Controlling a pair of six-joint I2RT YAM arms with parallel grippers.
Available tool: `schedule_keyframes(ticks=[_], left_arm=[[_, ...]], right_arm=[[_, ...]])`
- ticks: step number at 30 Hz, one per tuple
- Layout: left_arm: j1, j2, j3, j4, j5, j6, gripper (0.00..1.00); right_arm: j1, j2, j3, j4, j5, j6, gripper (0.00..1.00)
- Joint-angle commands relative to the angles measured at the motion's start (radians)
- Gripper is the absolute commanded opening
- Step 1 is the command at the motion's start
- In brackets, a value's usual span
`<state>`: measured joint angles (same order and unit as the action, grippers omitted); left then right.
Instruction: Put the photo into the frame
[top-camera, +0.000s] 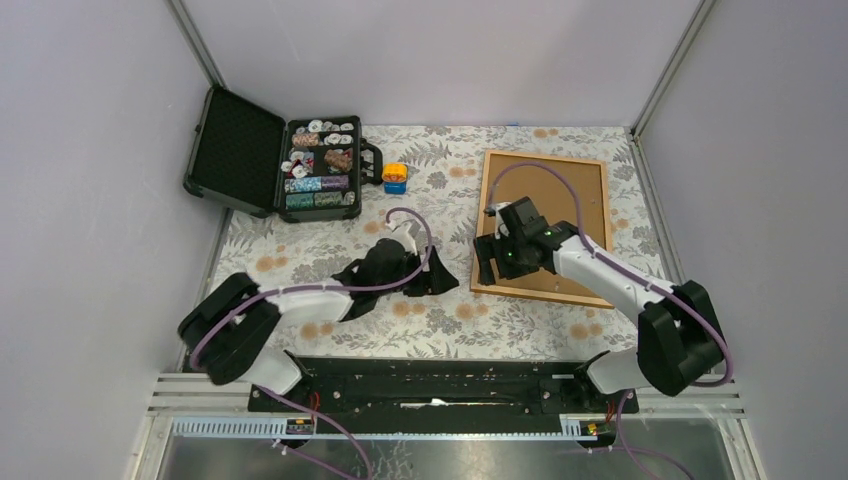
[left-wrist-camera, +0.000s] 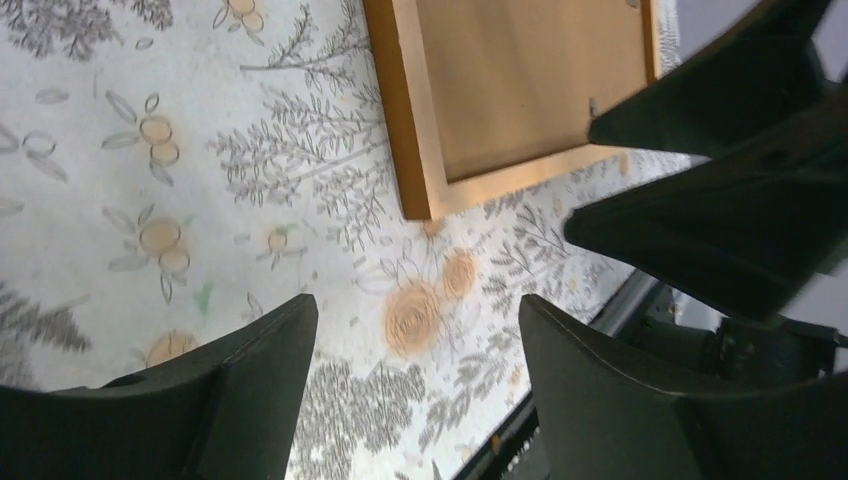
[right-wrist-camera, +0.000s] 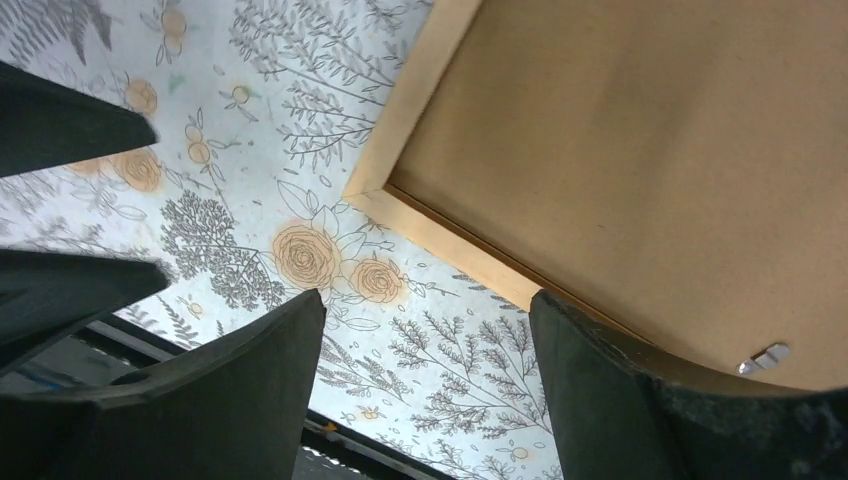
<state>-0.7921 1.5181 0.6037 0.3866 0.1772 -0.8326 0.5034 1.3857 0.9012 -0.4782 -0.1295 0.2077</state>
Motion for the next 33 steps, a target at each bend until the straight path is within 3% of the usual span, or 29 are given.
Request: schedule_keyframes(ticks=[1,9,19,25,30,33], left_arm=[[-0.007,-0.186,-0.074,0.005,-0.001,-0.018,0.81],[-0.007,-0.541,-0.093,-0.225,-0.019,0.008,0.9],[-0.007,-0.709,-0.048,-0.372,-0.012,0.066,0.93],[-0.007,-0.735,-0.031,-0.385,-0.009,0.095,0.94],[-0.007,-0.73,-0.028,-0.385,-0.022,0.111,0.95],[-0.007,-0.724,-0.034,-0.385,-0.023,0.106,0.95]], right_arm=[[0.054,0.073,0.07,-0.113,0.124,-0.125,0.82],[0.14,0.185,0.128,-0.14,0.178,-0.216,0.78],[0.155,0.336,0.14,-0.138,0.3,-0.246,0.61],[0.188,0.361,0.135,-0.117,0.319,-0.17,0.41],[0.21,0.354,0.156,-0.008,0.38,-0.033,0.15],[0.211,0.391,0.229,0.046,0.371,0.033,0.13]])
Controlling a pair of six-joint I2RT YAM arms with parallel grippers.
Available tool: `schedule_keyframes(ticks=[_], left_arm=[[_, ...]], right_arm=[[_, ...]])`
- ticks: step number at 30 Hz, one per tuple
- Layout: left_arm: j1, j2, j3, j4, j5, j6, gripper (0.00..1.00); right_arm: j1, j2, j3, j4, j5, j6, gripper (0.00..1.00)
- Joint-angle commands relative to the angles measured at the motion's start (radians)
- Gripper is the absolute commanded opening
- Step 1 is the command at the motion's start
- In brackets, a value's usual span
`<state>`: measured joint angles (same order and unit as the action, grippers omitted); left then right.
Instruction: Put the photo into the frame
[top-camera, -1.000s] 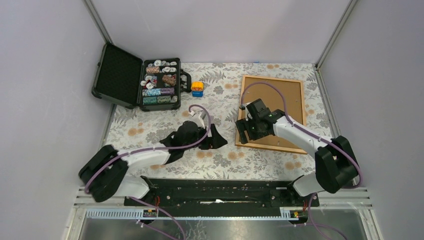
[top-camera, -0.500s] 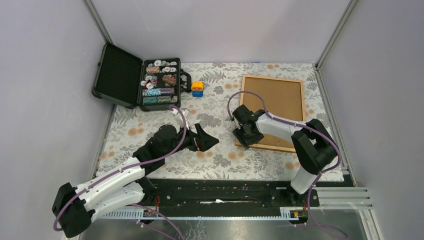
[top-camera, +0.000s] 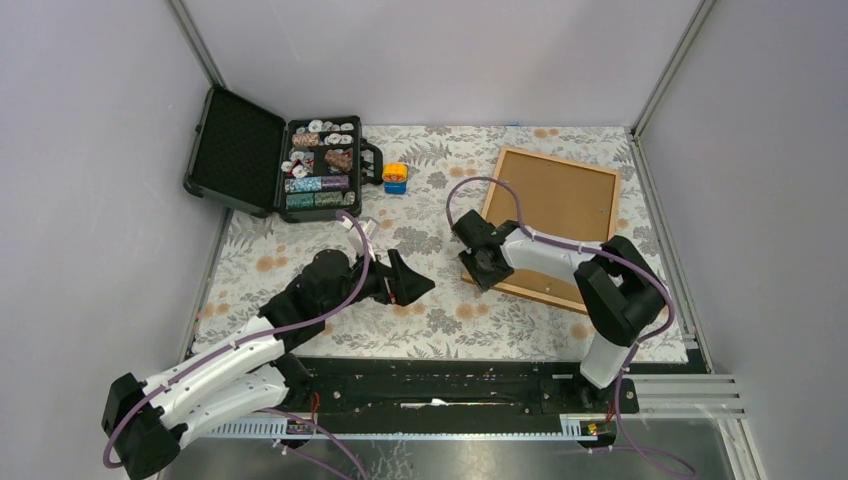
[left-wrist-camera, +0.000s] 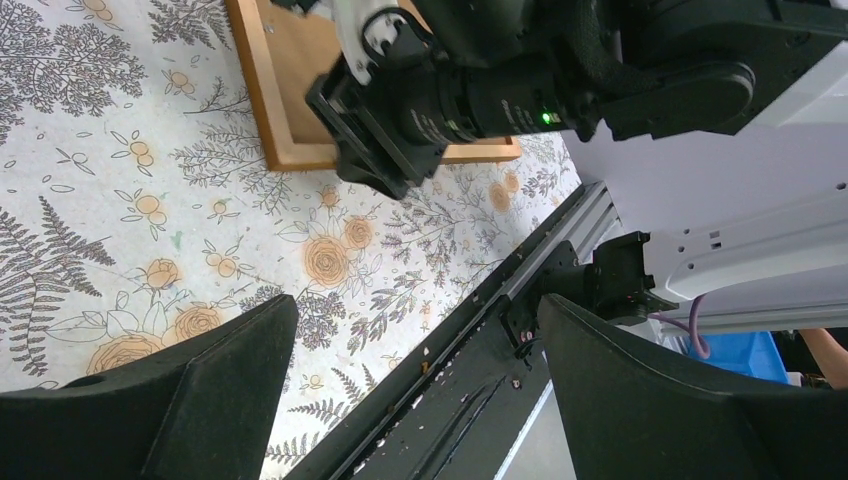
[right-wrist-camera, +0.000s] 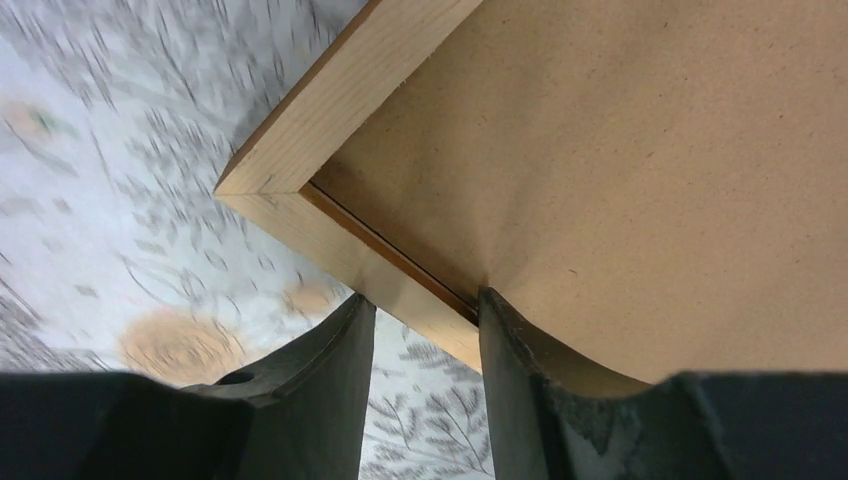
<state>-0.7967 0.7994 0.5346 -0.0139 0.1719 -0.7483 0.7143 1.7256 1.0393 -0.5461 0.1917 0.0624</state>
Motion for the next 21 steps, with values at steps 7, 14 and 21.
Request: schedule_keyframes(ticks=[7,14,21], left_arm=[[-0.002,-0.023,0.027,-0.042,-0.048,0.013,0.95],[-0.002,-0.04,0.017,-0.082,-0.1,0.012,0.95],[-0.001,0.007,0.012,-0.068,-0.118,-0.016,0.96]], right_arm=[[-0.001,0.311,0.44,0.072,-0.004,0.355,0.0],[0.01,0.357,0.458,0.201,-0.115,0.561,0.18],[0.005,0.212,0.455,0.122,-0.121,0.407,0.74]])
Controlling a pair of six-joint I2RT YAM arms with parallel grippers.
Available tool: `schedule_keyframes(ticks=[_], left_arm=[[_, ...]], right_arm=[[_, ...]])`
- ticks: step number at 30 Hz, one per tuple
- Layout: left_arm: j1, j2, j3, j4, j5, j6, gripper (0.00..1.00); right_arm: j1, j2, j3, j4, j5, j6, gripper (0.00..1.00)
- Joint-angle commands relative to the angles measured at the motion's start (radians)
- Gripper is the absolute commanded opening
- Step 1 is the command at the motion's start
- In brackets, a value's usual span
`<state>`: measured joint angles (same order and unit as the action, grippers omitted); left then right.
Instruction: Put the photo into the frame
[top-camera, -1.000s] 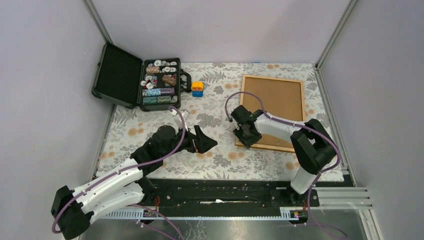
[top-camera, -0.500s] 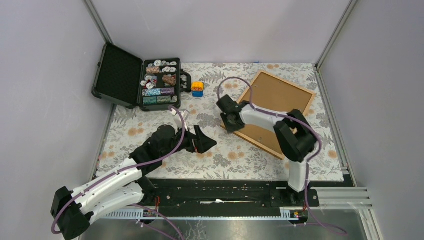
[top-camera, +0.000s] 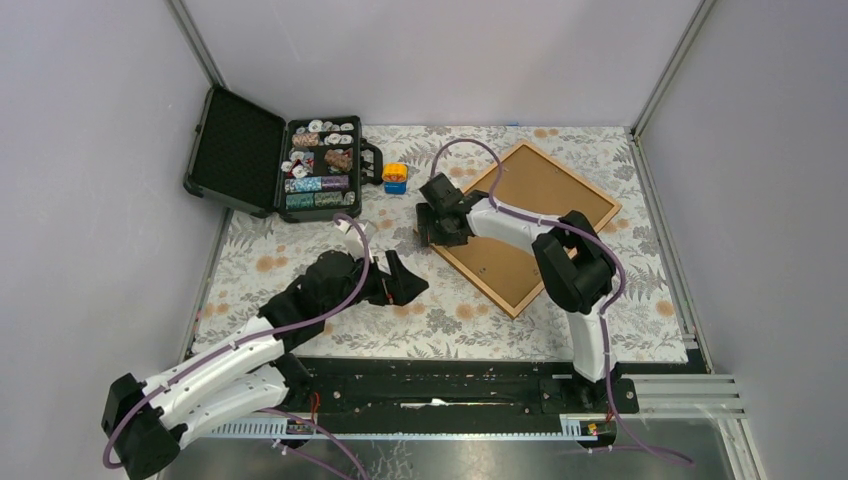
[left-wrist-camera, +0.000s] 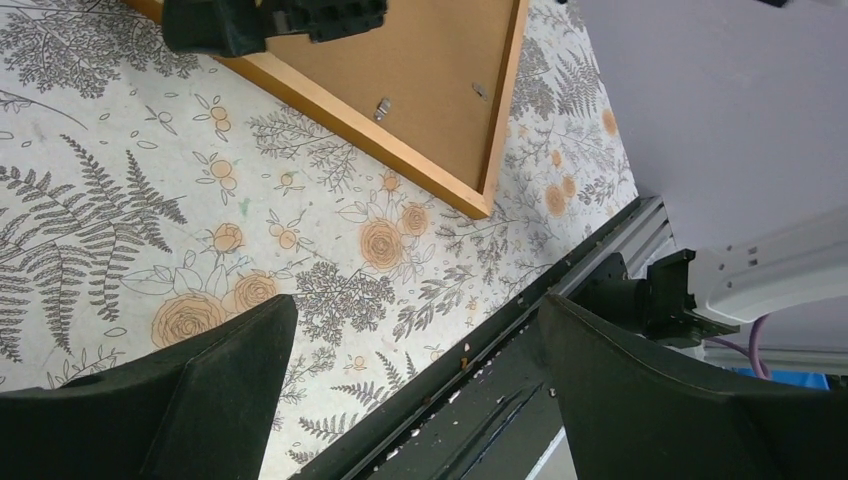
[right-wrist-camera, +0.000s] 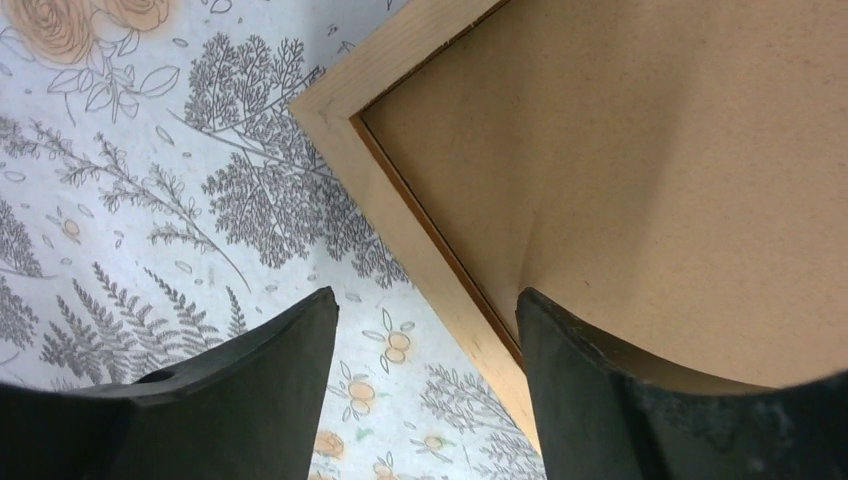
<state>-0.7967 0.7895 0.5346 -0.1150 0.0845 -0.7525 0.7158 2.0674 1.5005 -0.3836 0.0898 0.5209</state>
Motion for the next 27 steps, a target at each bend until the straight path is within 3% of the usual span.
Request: schedule_keyframes(ticks=[1,8,12,17,27], left_arm=[[-0.001,0.026,0.01,0.039,-0.035,-0.02,0.96],[-0.001,0.125,-0.012,0.123,-0.021,-0.097,0.96],[0.0,0.241,-0.004,0.19,-0.01,-0.138,0.96],[-0.001,0.388,0.03,0.276,0.003,-0.175,0.92],[0.046,0.713,0.161,0.375,0.037,-0.199,0.72]], right_arm=[[0.0,-0.177,-0.038,-0.042,-0.019,-0.07,0.77],[-0.041,-0.496,-0.392,-0.034,0.028,-0.112,0.79],[-0.07,-0.617,-0.581,0.011,0.023,-0.098,0.7],[-0.071,-0.679,-0.671,0.029,-0.018,-0.102,0.66],[-0.066,-0.747,-0.827,0.1,-0.111,-0.038,0.54]])
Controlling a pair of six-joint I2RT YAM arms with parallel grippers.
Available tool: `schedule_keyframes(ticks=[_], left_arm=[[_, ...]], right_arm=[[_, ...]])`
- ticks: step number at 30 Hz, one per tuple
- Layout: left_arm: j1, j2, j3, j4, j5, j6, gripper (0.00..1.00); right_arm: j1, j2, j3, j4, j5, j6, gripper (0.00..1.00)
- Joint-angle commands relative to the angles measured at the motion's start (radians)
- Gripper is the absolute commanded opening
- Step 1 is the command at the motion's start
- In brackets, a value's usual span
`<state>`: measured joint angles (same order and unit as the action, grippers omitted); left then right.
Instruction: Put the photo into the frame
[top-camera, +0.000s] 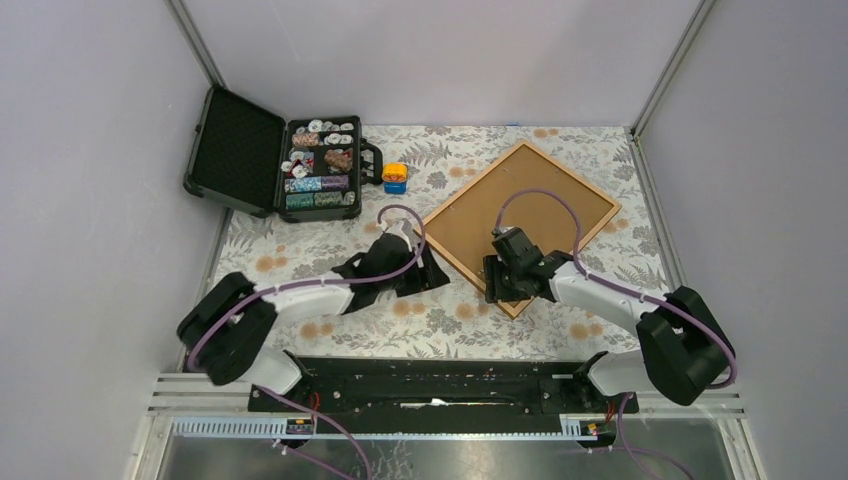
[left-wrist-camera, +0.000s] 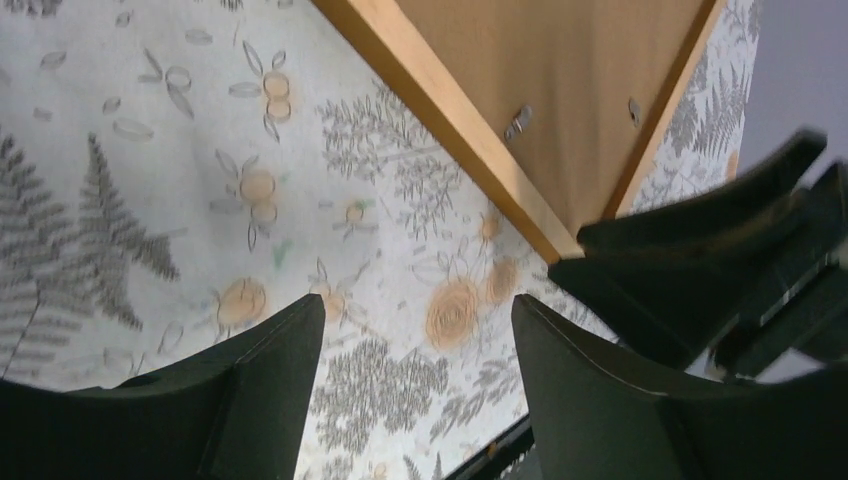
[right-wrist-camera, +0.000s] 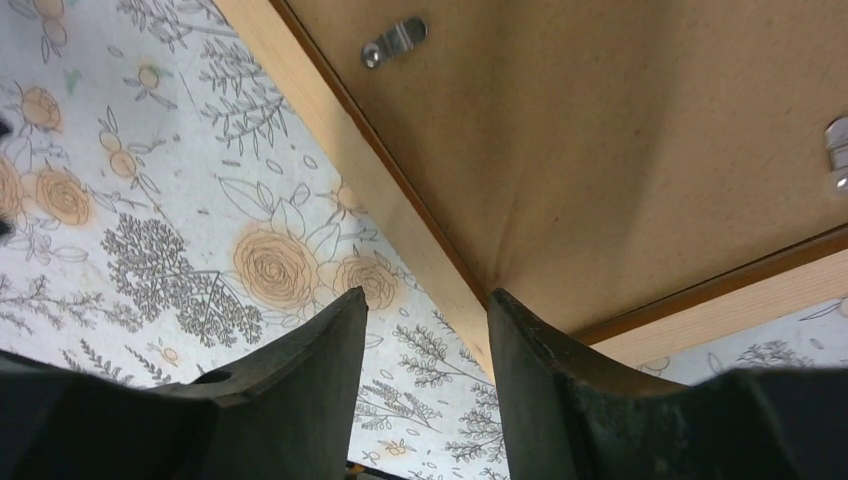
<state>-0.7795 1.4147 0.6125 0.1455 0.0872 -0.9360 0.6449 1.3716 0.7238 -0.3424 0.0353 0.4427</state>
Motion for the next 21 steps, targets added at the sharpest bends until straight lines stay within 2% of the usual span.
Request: schedule_keyframes(ticks=[1,12,18,21], left_arm=[[0.037,0.122,0.1,0.121,0.043,-0.015,0.71],[0.099,0.45,0.358,0.067,0.138,0.03,0.61],[0.113,0.536,0.448,0.027,0.174,0.059,0.47],[0.115,0.539,0.432,0.04,0.179,0.059,0.45]], right_arm=[[0.008,-0.06,-0.066,0.073,-0.066,0.054,0.53],[0.08,-0.131,-0.192,0.203,-0.109,0.206,0.44],[0.142,-0.149,-0.255,0.327,-0.144,0.302,0.41],[0.175,-0.117,-0.263,0.417,-0.168,0.334,0.41]])
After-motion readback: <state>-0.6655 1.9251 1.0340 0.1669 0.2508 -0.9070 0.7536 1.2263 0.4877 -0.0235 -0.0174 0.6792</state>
